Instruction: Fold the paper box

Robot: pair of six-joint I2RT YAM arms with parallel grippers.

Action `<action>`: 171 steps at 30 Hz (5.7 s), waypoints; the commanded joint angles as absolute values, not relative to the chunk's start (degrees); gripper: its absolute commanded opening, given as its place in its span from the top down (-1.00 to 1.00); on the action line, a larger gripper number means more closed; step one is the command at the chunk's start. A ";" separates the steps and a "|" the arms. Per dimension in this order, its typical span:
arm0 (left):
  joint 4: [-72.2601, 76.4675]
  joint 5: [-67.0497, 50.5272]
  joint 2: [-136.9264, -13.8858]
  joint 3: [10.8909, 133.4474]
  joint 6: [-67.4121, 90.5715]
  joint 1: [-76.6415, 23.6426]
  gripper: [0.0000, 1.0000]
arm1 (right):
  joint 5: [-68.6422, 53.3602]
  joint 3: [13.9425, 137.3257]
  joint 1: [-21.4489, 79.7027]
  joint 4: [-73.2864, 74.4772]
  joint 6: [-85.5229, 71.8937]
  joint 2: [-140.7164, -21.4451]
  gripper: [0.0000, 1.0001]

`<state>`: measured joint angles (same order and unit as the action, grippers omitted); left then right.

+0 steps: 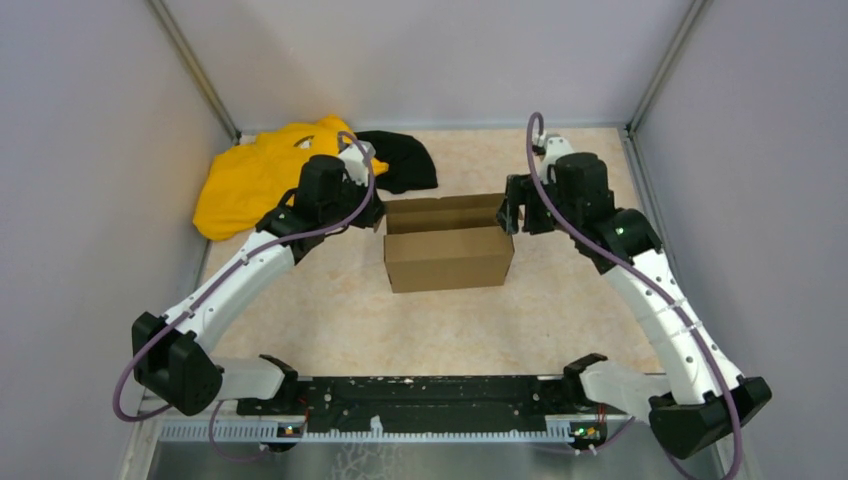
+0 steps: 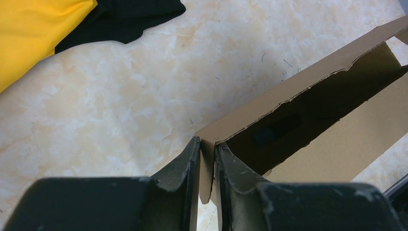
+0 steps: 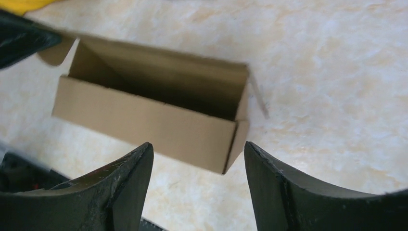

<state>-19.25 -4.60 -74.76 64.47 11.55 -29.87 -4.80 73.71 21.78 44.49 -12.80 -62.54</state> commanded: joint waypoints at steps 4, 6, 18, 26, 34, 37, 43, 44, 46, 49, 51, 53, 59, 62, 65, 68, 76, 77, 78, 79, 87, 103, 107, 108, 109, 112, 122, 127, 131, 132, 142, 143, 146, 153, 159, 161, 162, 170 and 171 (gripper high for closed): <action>-20.13 -7.62 -73.35 65.58 11.16 -30.23 0.49 | -3.64 66.29 35.68 44.27 -20.27 -57.13 -0.34; -20.14 -7.67 -73.21 65.48 11.03 -30.23 0.46 | -1.93 64.55 39.78 43.70 -21.78 -57.04 -0.33; -19.72 -10.86 -72.89 65.58 10.34 -30.23 -0.01 | 3.23 54.46 49.22 33.99 -27.62 -59.45 -0.29; -18.60 -13.91 -72.57 65.81 9.82 -30.23 -0.25 | 3.11 52.79 49.26 31.24 -27.52 -60.48 -0.29; -18.52 -15.15 -72.60 69.40 10.75 -29.52 -0.36 | 4.62 50.96 49.30 30.75 -27.81 -59.18 -0.27; -18.54 -16.50 -72.97 70.97 11.15 -28.66 -0.38 | 5.05 50.38 49.31 30.39 -27.78 -58.99 -0.26; -16.11 -22.85 -75.24 72.88 12.95 -24.24 -0.39 | 5.46 49.50 49.31 29.64 -27.67 -58.95 -0.25; -15.60 -24.06 -76.21 73.66 13.42 -23.16 -0.39 | 5.63 49.42 49.31 29.62 -27.62 -58.90 -0.25; -16.43 -25.39 -79.34 77.52 13.96 -21.97 -0.35 | 6.37 49.33 49.31 29.68 -27.47 -58.65 -0.23; -18.14 -25.59 -84.78 82.98 14.11 -21.87 -0.16 | 7.68 49.29 49.31 29.59 -27.37 -57.91 -0.12; -19.18 -25.19 -88.28 85.87 14.23 -21.84 0.05 | 8.41 49.30 49.44 29.59 -27.39 -57.68 0.00; -21.33 -24.99 -92.29 88.92 14.30 -21.84 0.38 | 9.82 49.46 49.96 29.72 -27.30 -57.42 0.13; -22.99 -28.45 -100.76 91.00 15.59 -22.50 0.66 | 15.13 48.77 53.40 28.42 -27.79 -57.68 0.36; -22.04 -29.04 -102.54 90.47 15.64 -23.56 0.68 | 16.93 48.20 54.68 26.99 -28.19 -58.46 0.37; -21.42 -30.05 -104.27 90.51 15.73 -24.56 0.69 | 17.92 47.44 55.06 24.99 -28.39 -59.32 0.38; -21.36 -30.94 -104.92 90.38 15.80 -25.74 0.70 | 18.88 46.91 55.02 22.37 -28.22 -60.45 0.38; -19.63 -32.98 -102.53 85.86 16.08 -29.40 0.71 | 19.57 48.55 55.02 16.03 -26.89 -65.97 0.39; -19.56 -32.96 -102.10 85.15 16.08 -29.89 0.71 | 19.62 48.86 55.03 15.43 -26.86 -66.77 0.39; -19.47 -32.98 -101.59 84.45 16.08 -30.33 0.71 | 19.71 49.06 55.03 14.90 -26.82 -67.39 0.39; -19.51 -32.82 -101.03 83.59 16.08 -30.79 0.71 | 19.88 49.23 55.02 14.57 -26.86 -67.94 0.39; -18.04 -33.89 -97.31 78.83 16.50 -32.32 0.71 | 21.37 50.13 55.02 11.53 -27.03 -70.60 0.41; -14.85 -38.69 -97.91 76.91 17.37 -32.53 0.71 | 22.57 53.99 54.93 5.89 -24.96 -73.35 0.38; -14.85 -39.02 -97.91 76.93 16.52 -32.47 0.69 | 21.22 54.72 53.56 6.06 -24.66 -73.60 0.36; -14.82 -39.08 -97.91 77.04 16.38 -32.44 0.68 | 20.70 54.71 53.00 6.00 -24.64 -73.45 0.36; -14.85 -39.27 -98.03 77.22 16.23 -32.39 0.67 | 20.07 54.74 52.16 5.91 -24.49 -73.28 0.36; -15.42 -39.83 -98.62 77.80 15.71 -32.02 0.64 | 17.69 54.94 49.84 5.83 -24.36 -72.42 0.34; -15.38 -42.37 -99.43 77.89 15.38 -29.34 0.37 | 12.10 58.25 44.81 8.08 -22.52 -72.58 0.31; -15.19 -43.34 -99.16 77.80 15.21 -28.34 0.35 | 9.58 59.76 43.99 9.14 -22.43 -72.63 0.27; -15.28 -43.66 -98.98 77.93 15.03 -27.65 0.35 | 8.42 61.19 43.94 9.68 -22.35 -72.02 0.26; -15.35 -43.81 -98.97 77.94 14.99 -27.48 0.35 | 8.40 61.64 43.95 9.81 -22.21 -72.03 0.25; -15.25 -45.36 -97.98 76.89 15.26 -26.88 0.36 | 6.88 62.48 43.63 10.62 -21.96 -73.16 0.05; -14.96 -45.62 -97.66 76.57 15.41 -26.89 0.36 | 6.74 61.87 43.63 10.45 -22.10 -73.00 0.06; -14.18 -45.82 -96.61 75.73 15.56 -26.88 0.36 | 6.15 59.87 43.67 9.41 -22.73 -71.89 0.02; -13.82 -45.33 -95.72 74.41 15.55 -26.88 0.35 | 5.04 56.76 43.68 6.22 -24.07 -69.53 -0.21; -13.07 -44.90 -94.55 72.73 15.64 -26.88 0.35 | 3.93 53.84 43.66 3.78 -25.62 -67.72 -0.25; -13.01 -44.83 -94.34 72.50 15.64 -26.81 0.34 | 4.07 52.96 43.67 3.13 -26.22 -67.22 -0.26; -13.01 -44.84 -94.21 72.40 15.62 -26.76 0.34 | 4.00 52.62 43.66 2.93 -26.48 -67.04 -0.27; -12.66 -45.10 -93.28 71.82 15.94 -26.80 0.21 | 4.38 51.35 43.59 2.26 -27.75 -66.28 -0.32; -12.59 -45.29 -93.19 71.76 16.03 -26.80 0.20 | 4.44 51.24 43.59 2.36 -27.93 -66.38 -0.32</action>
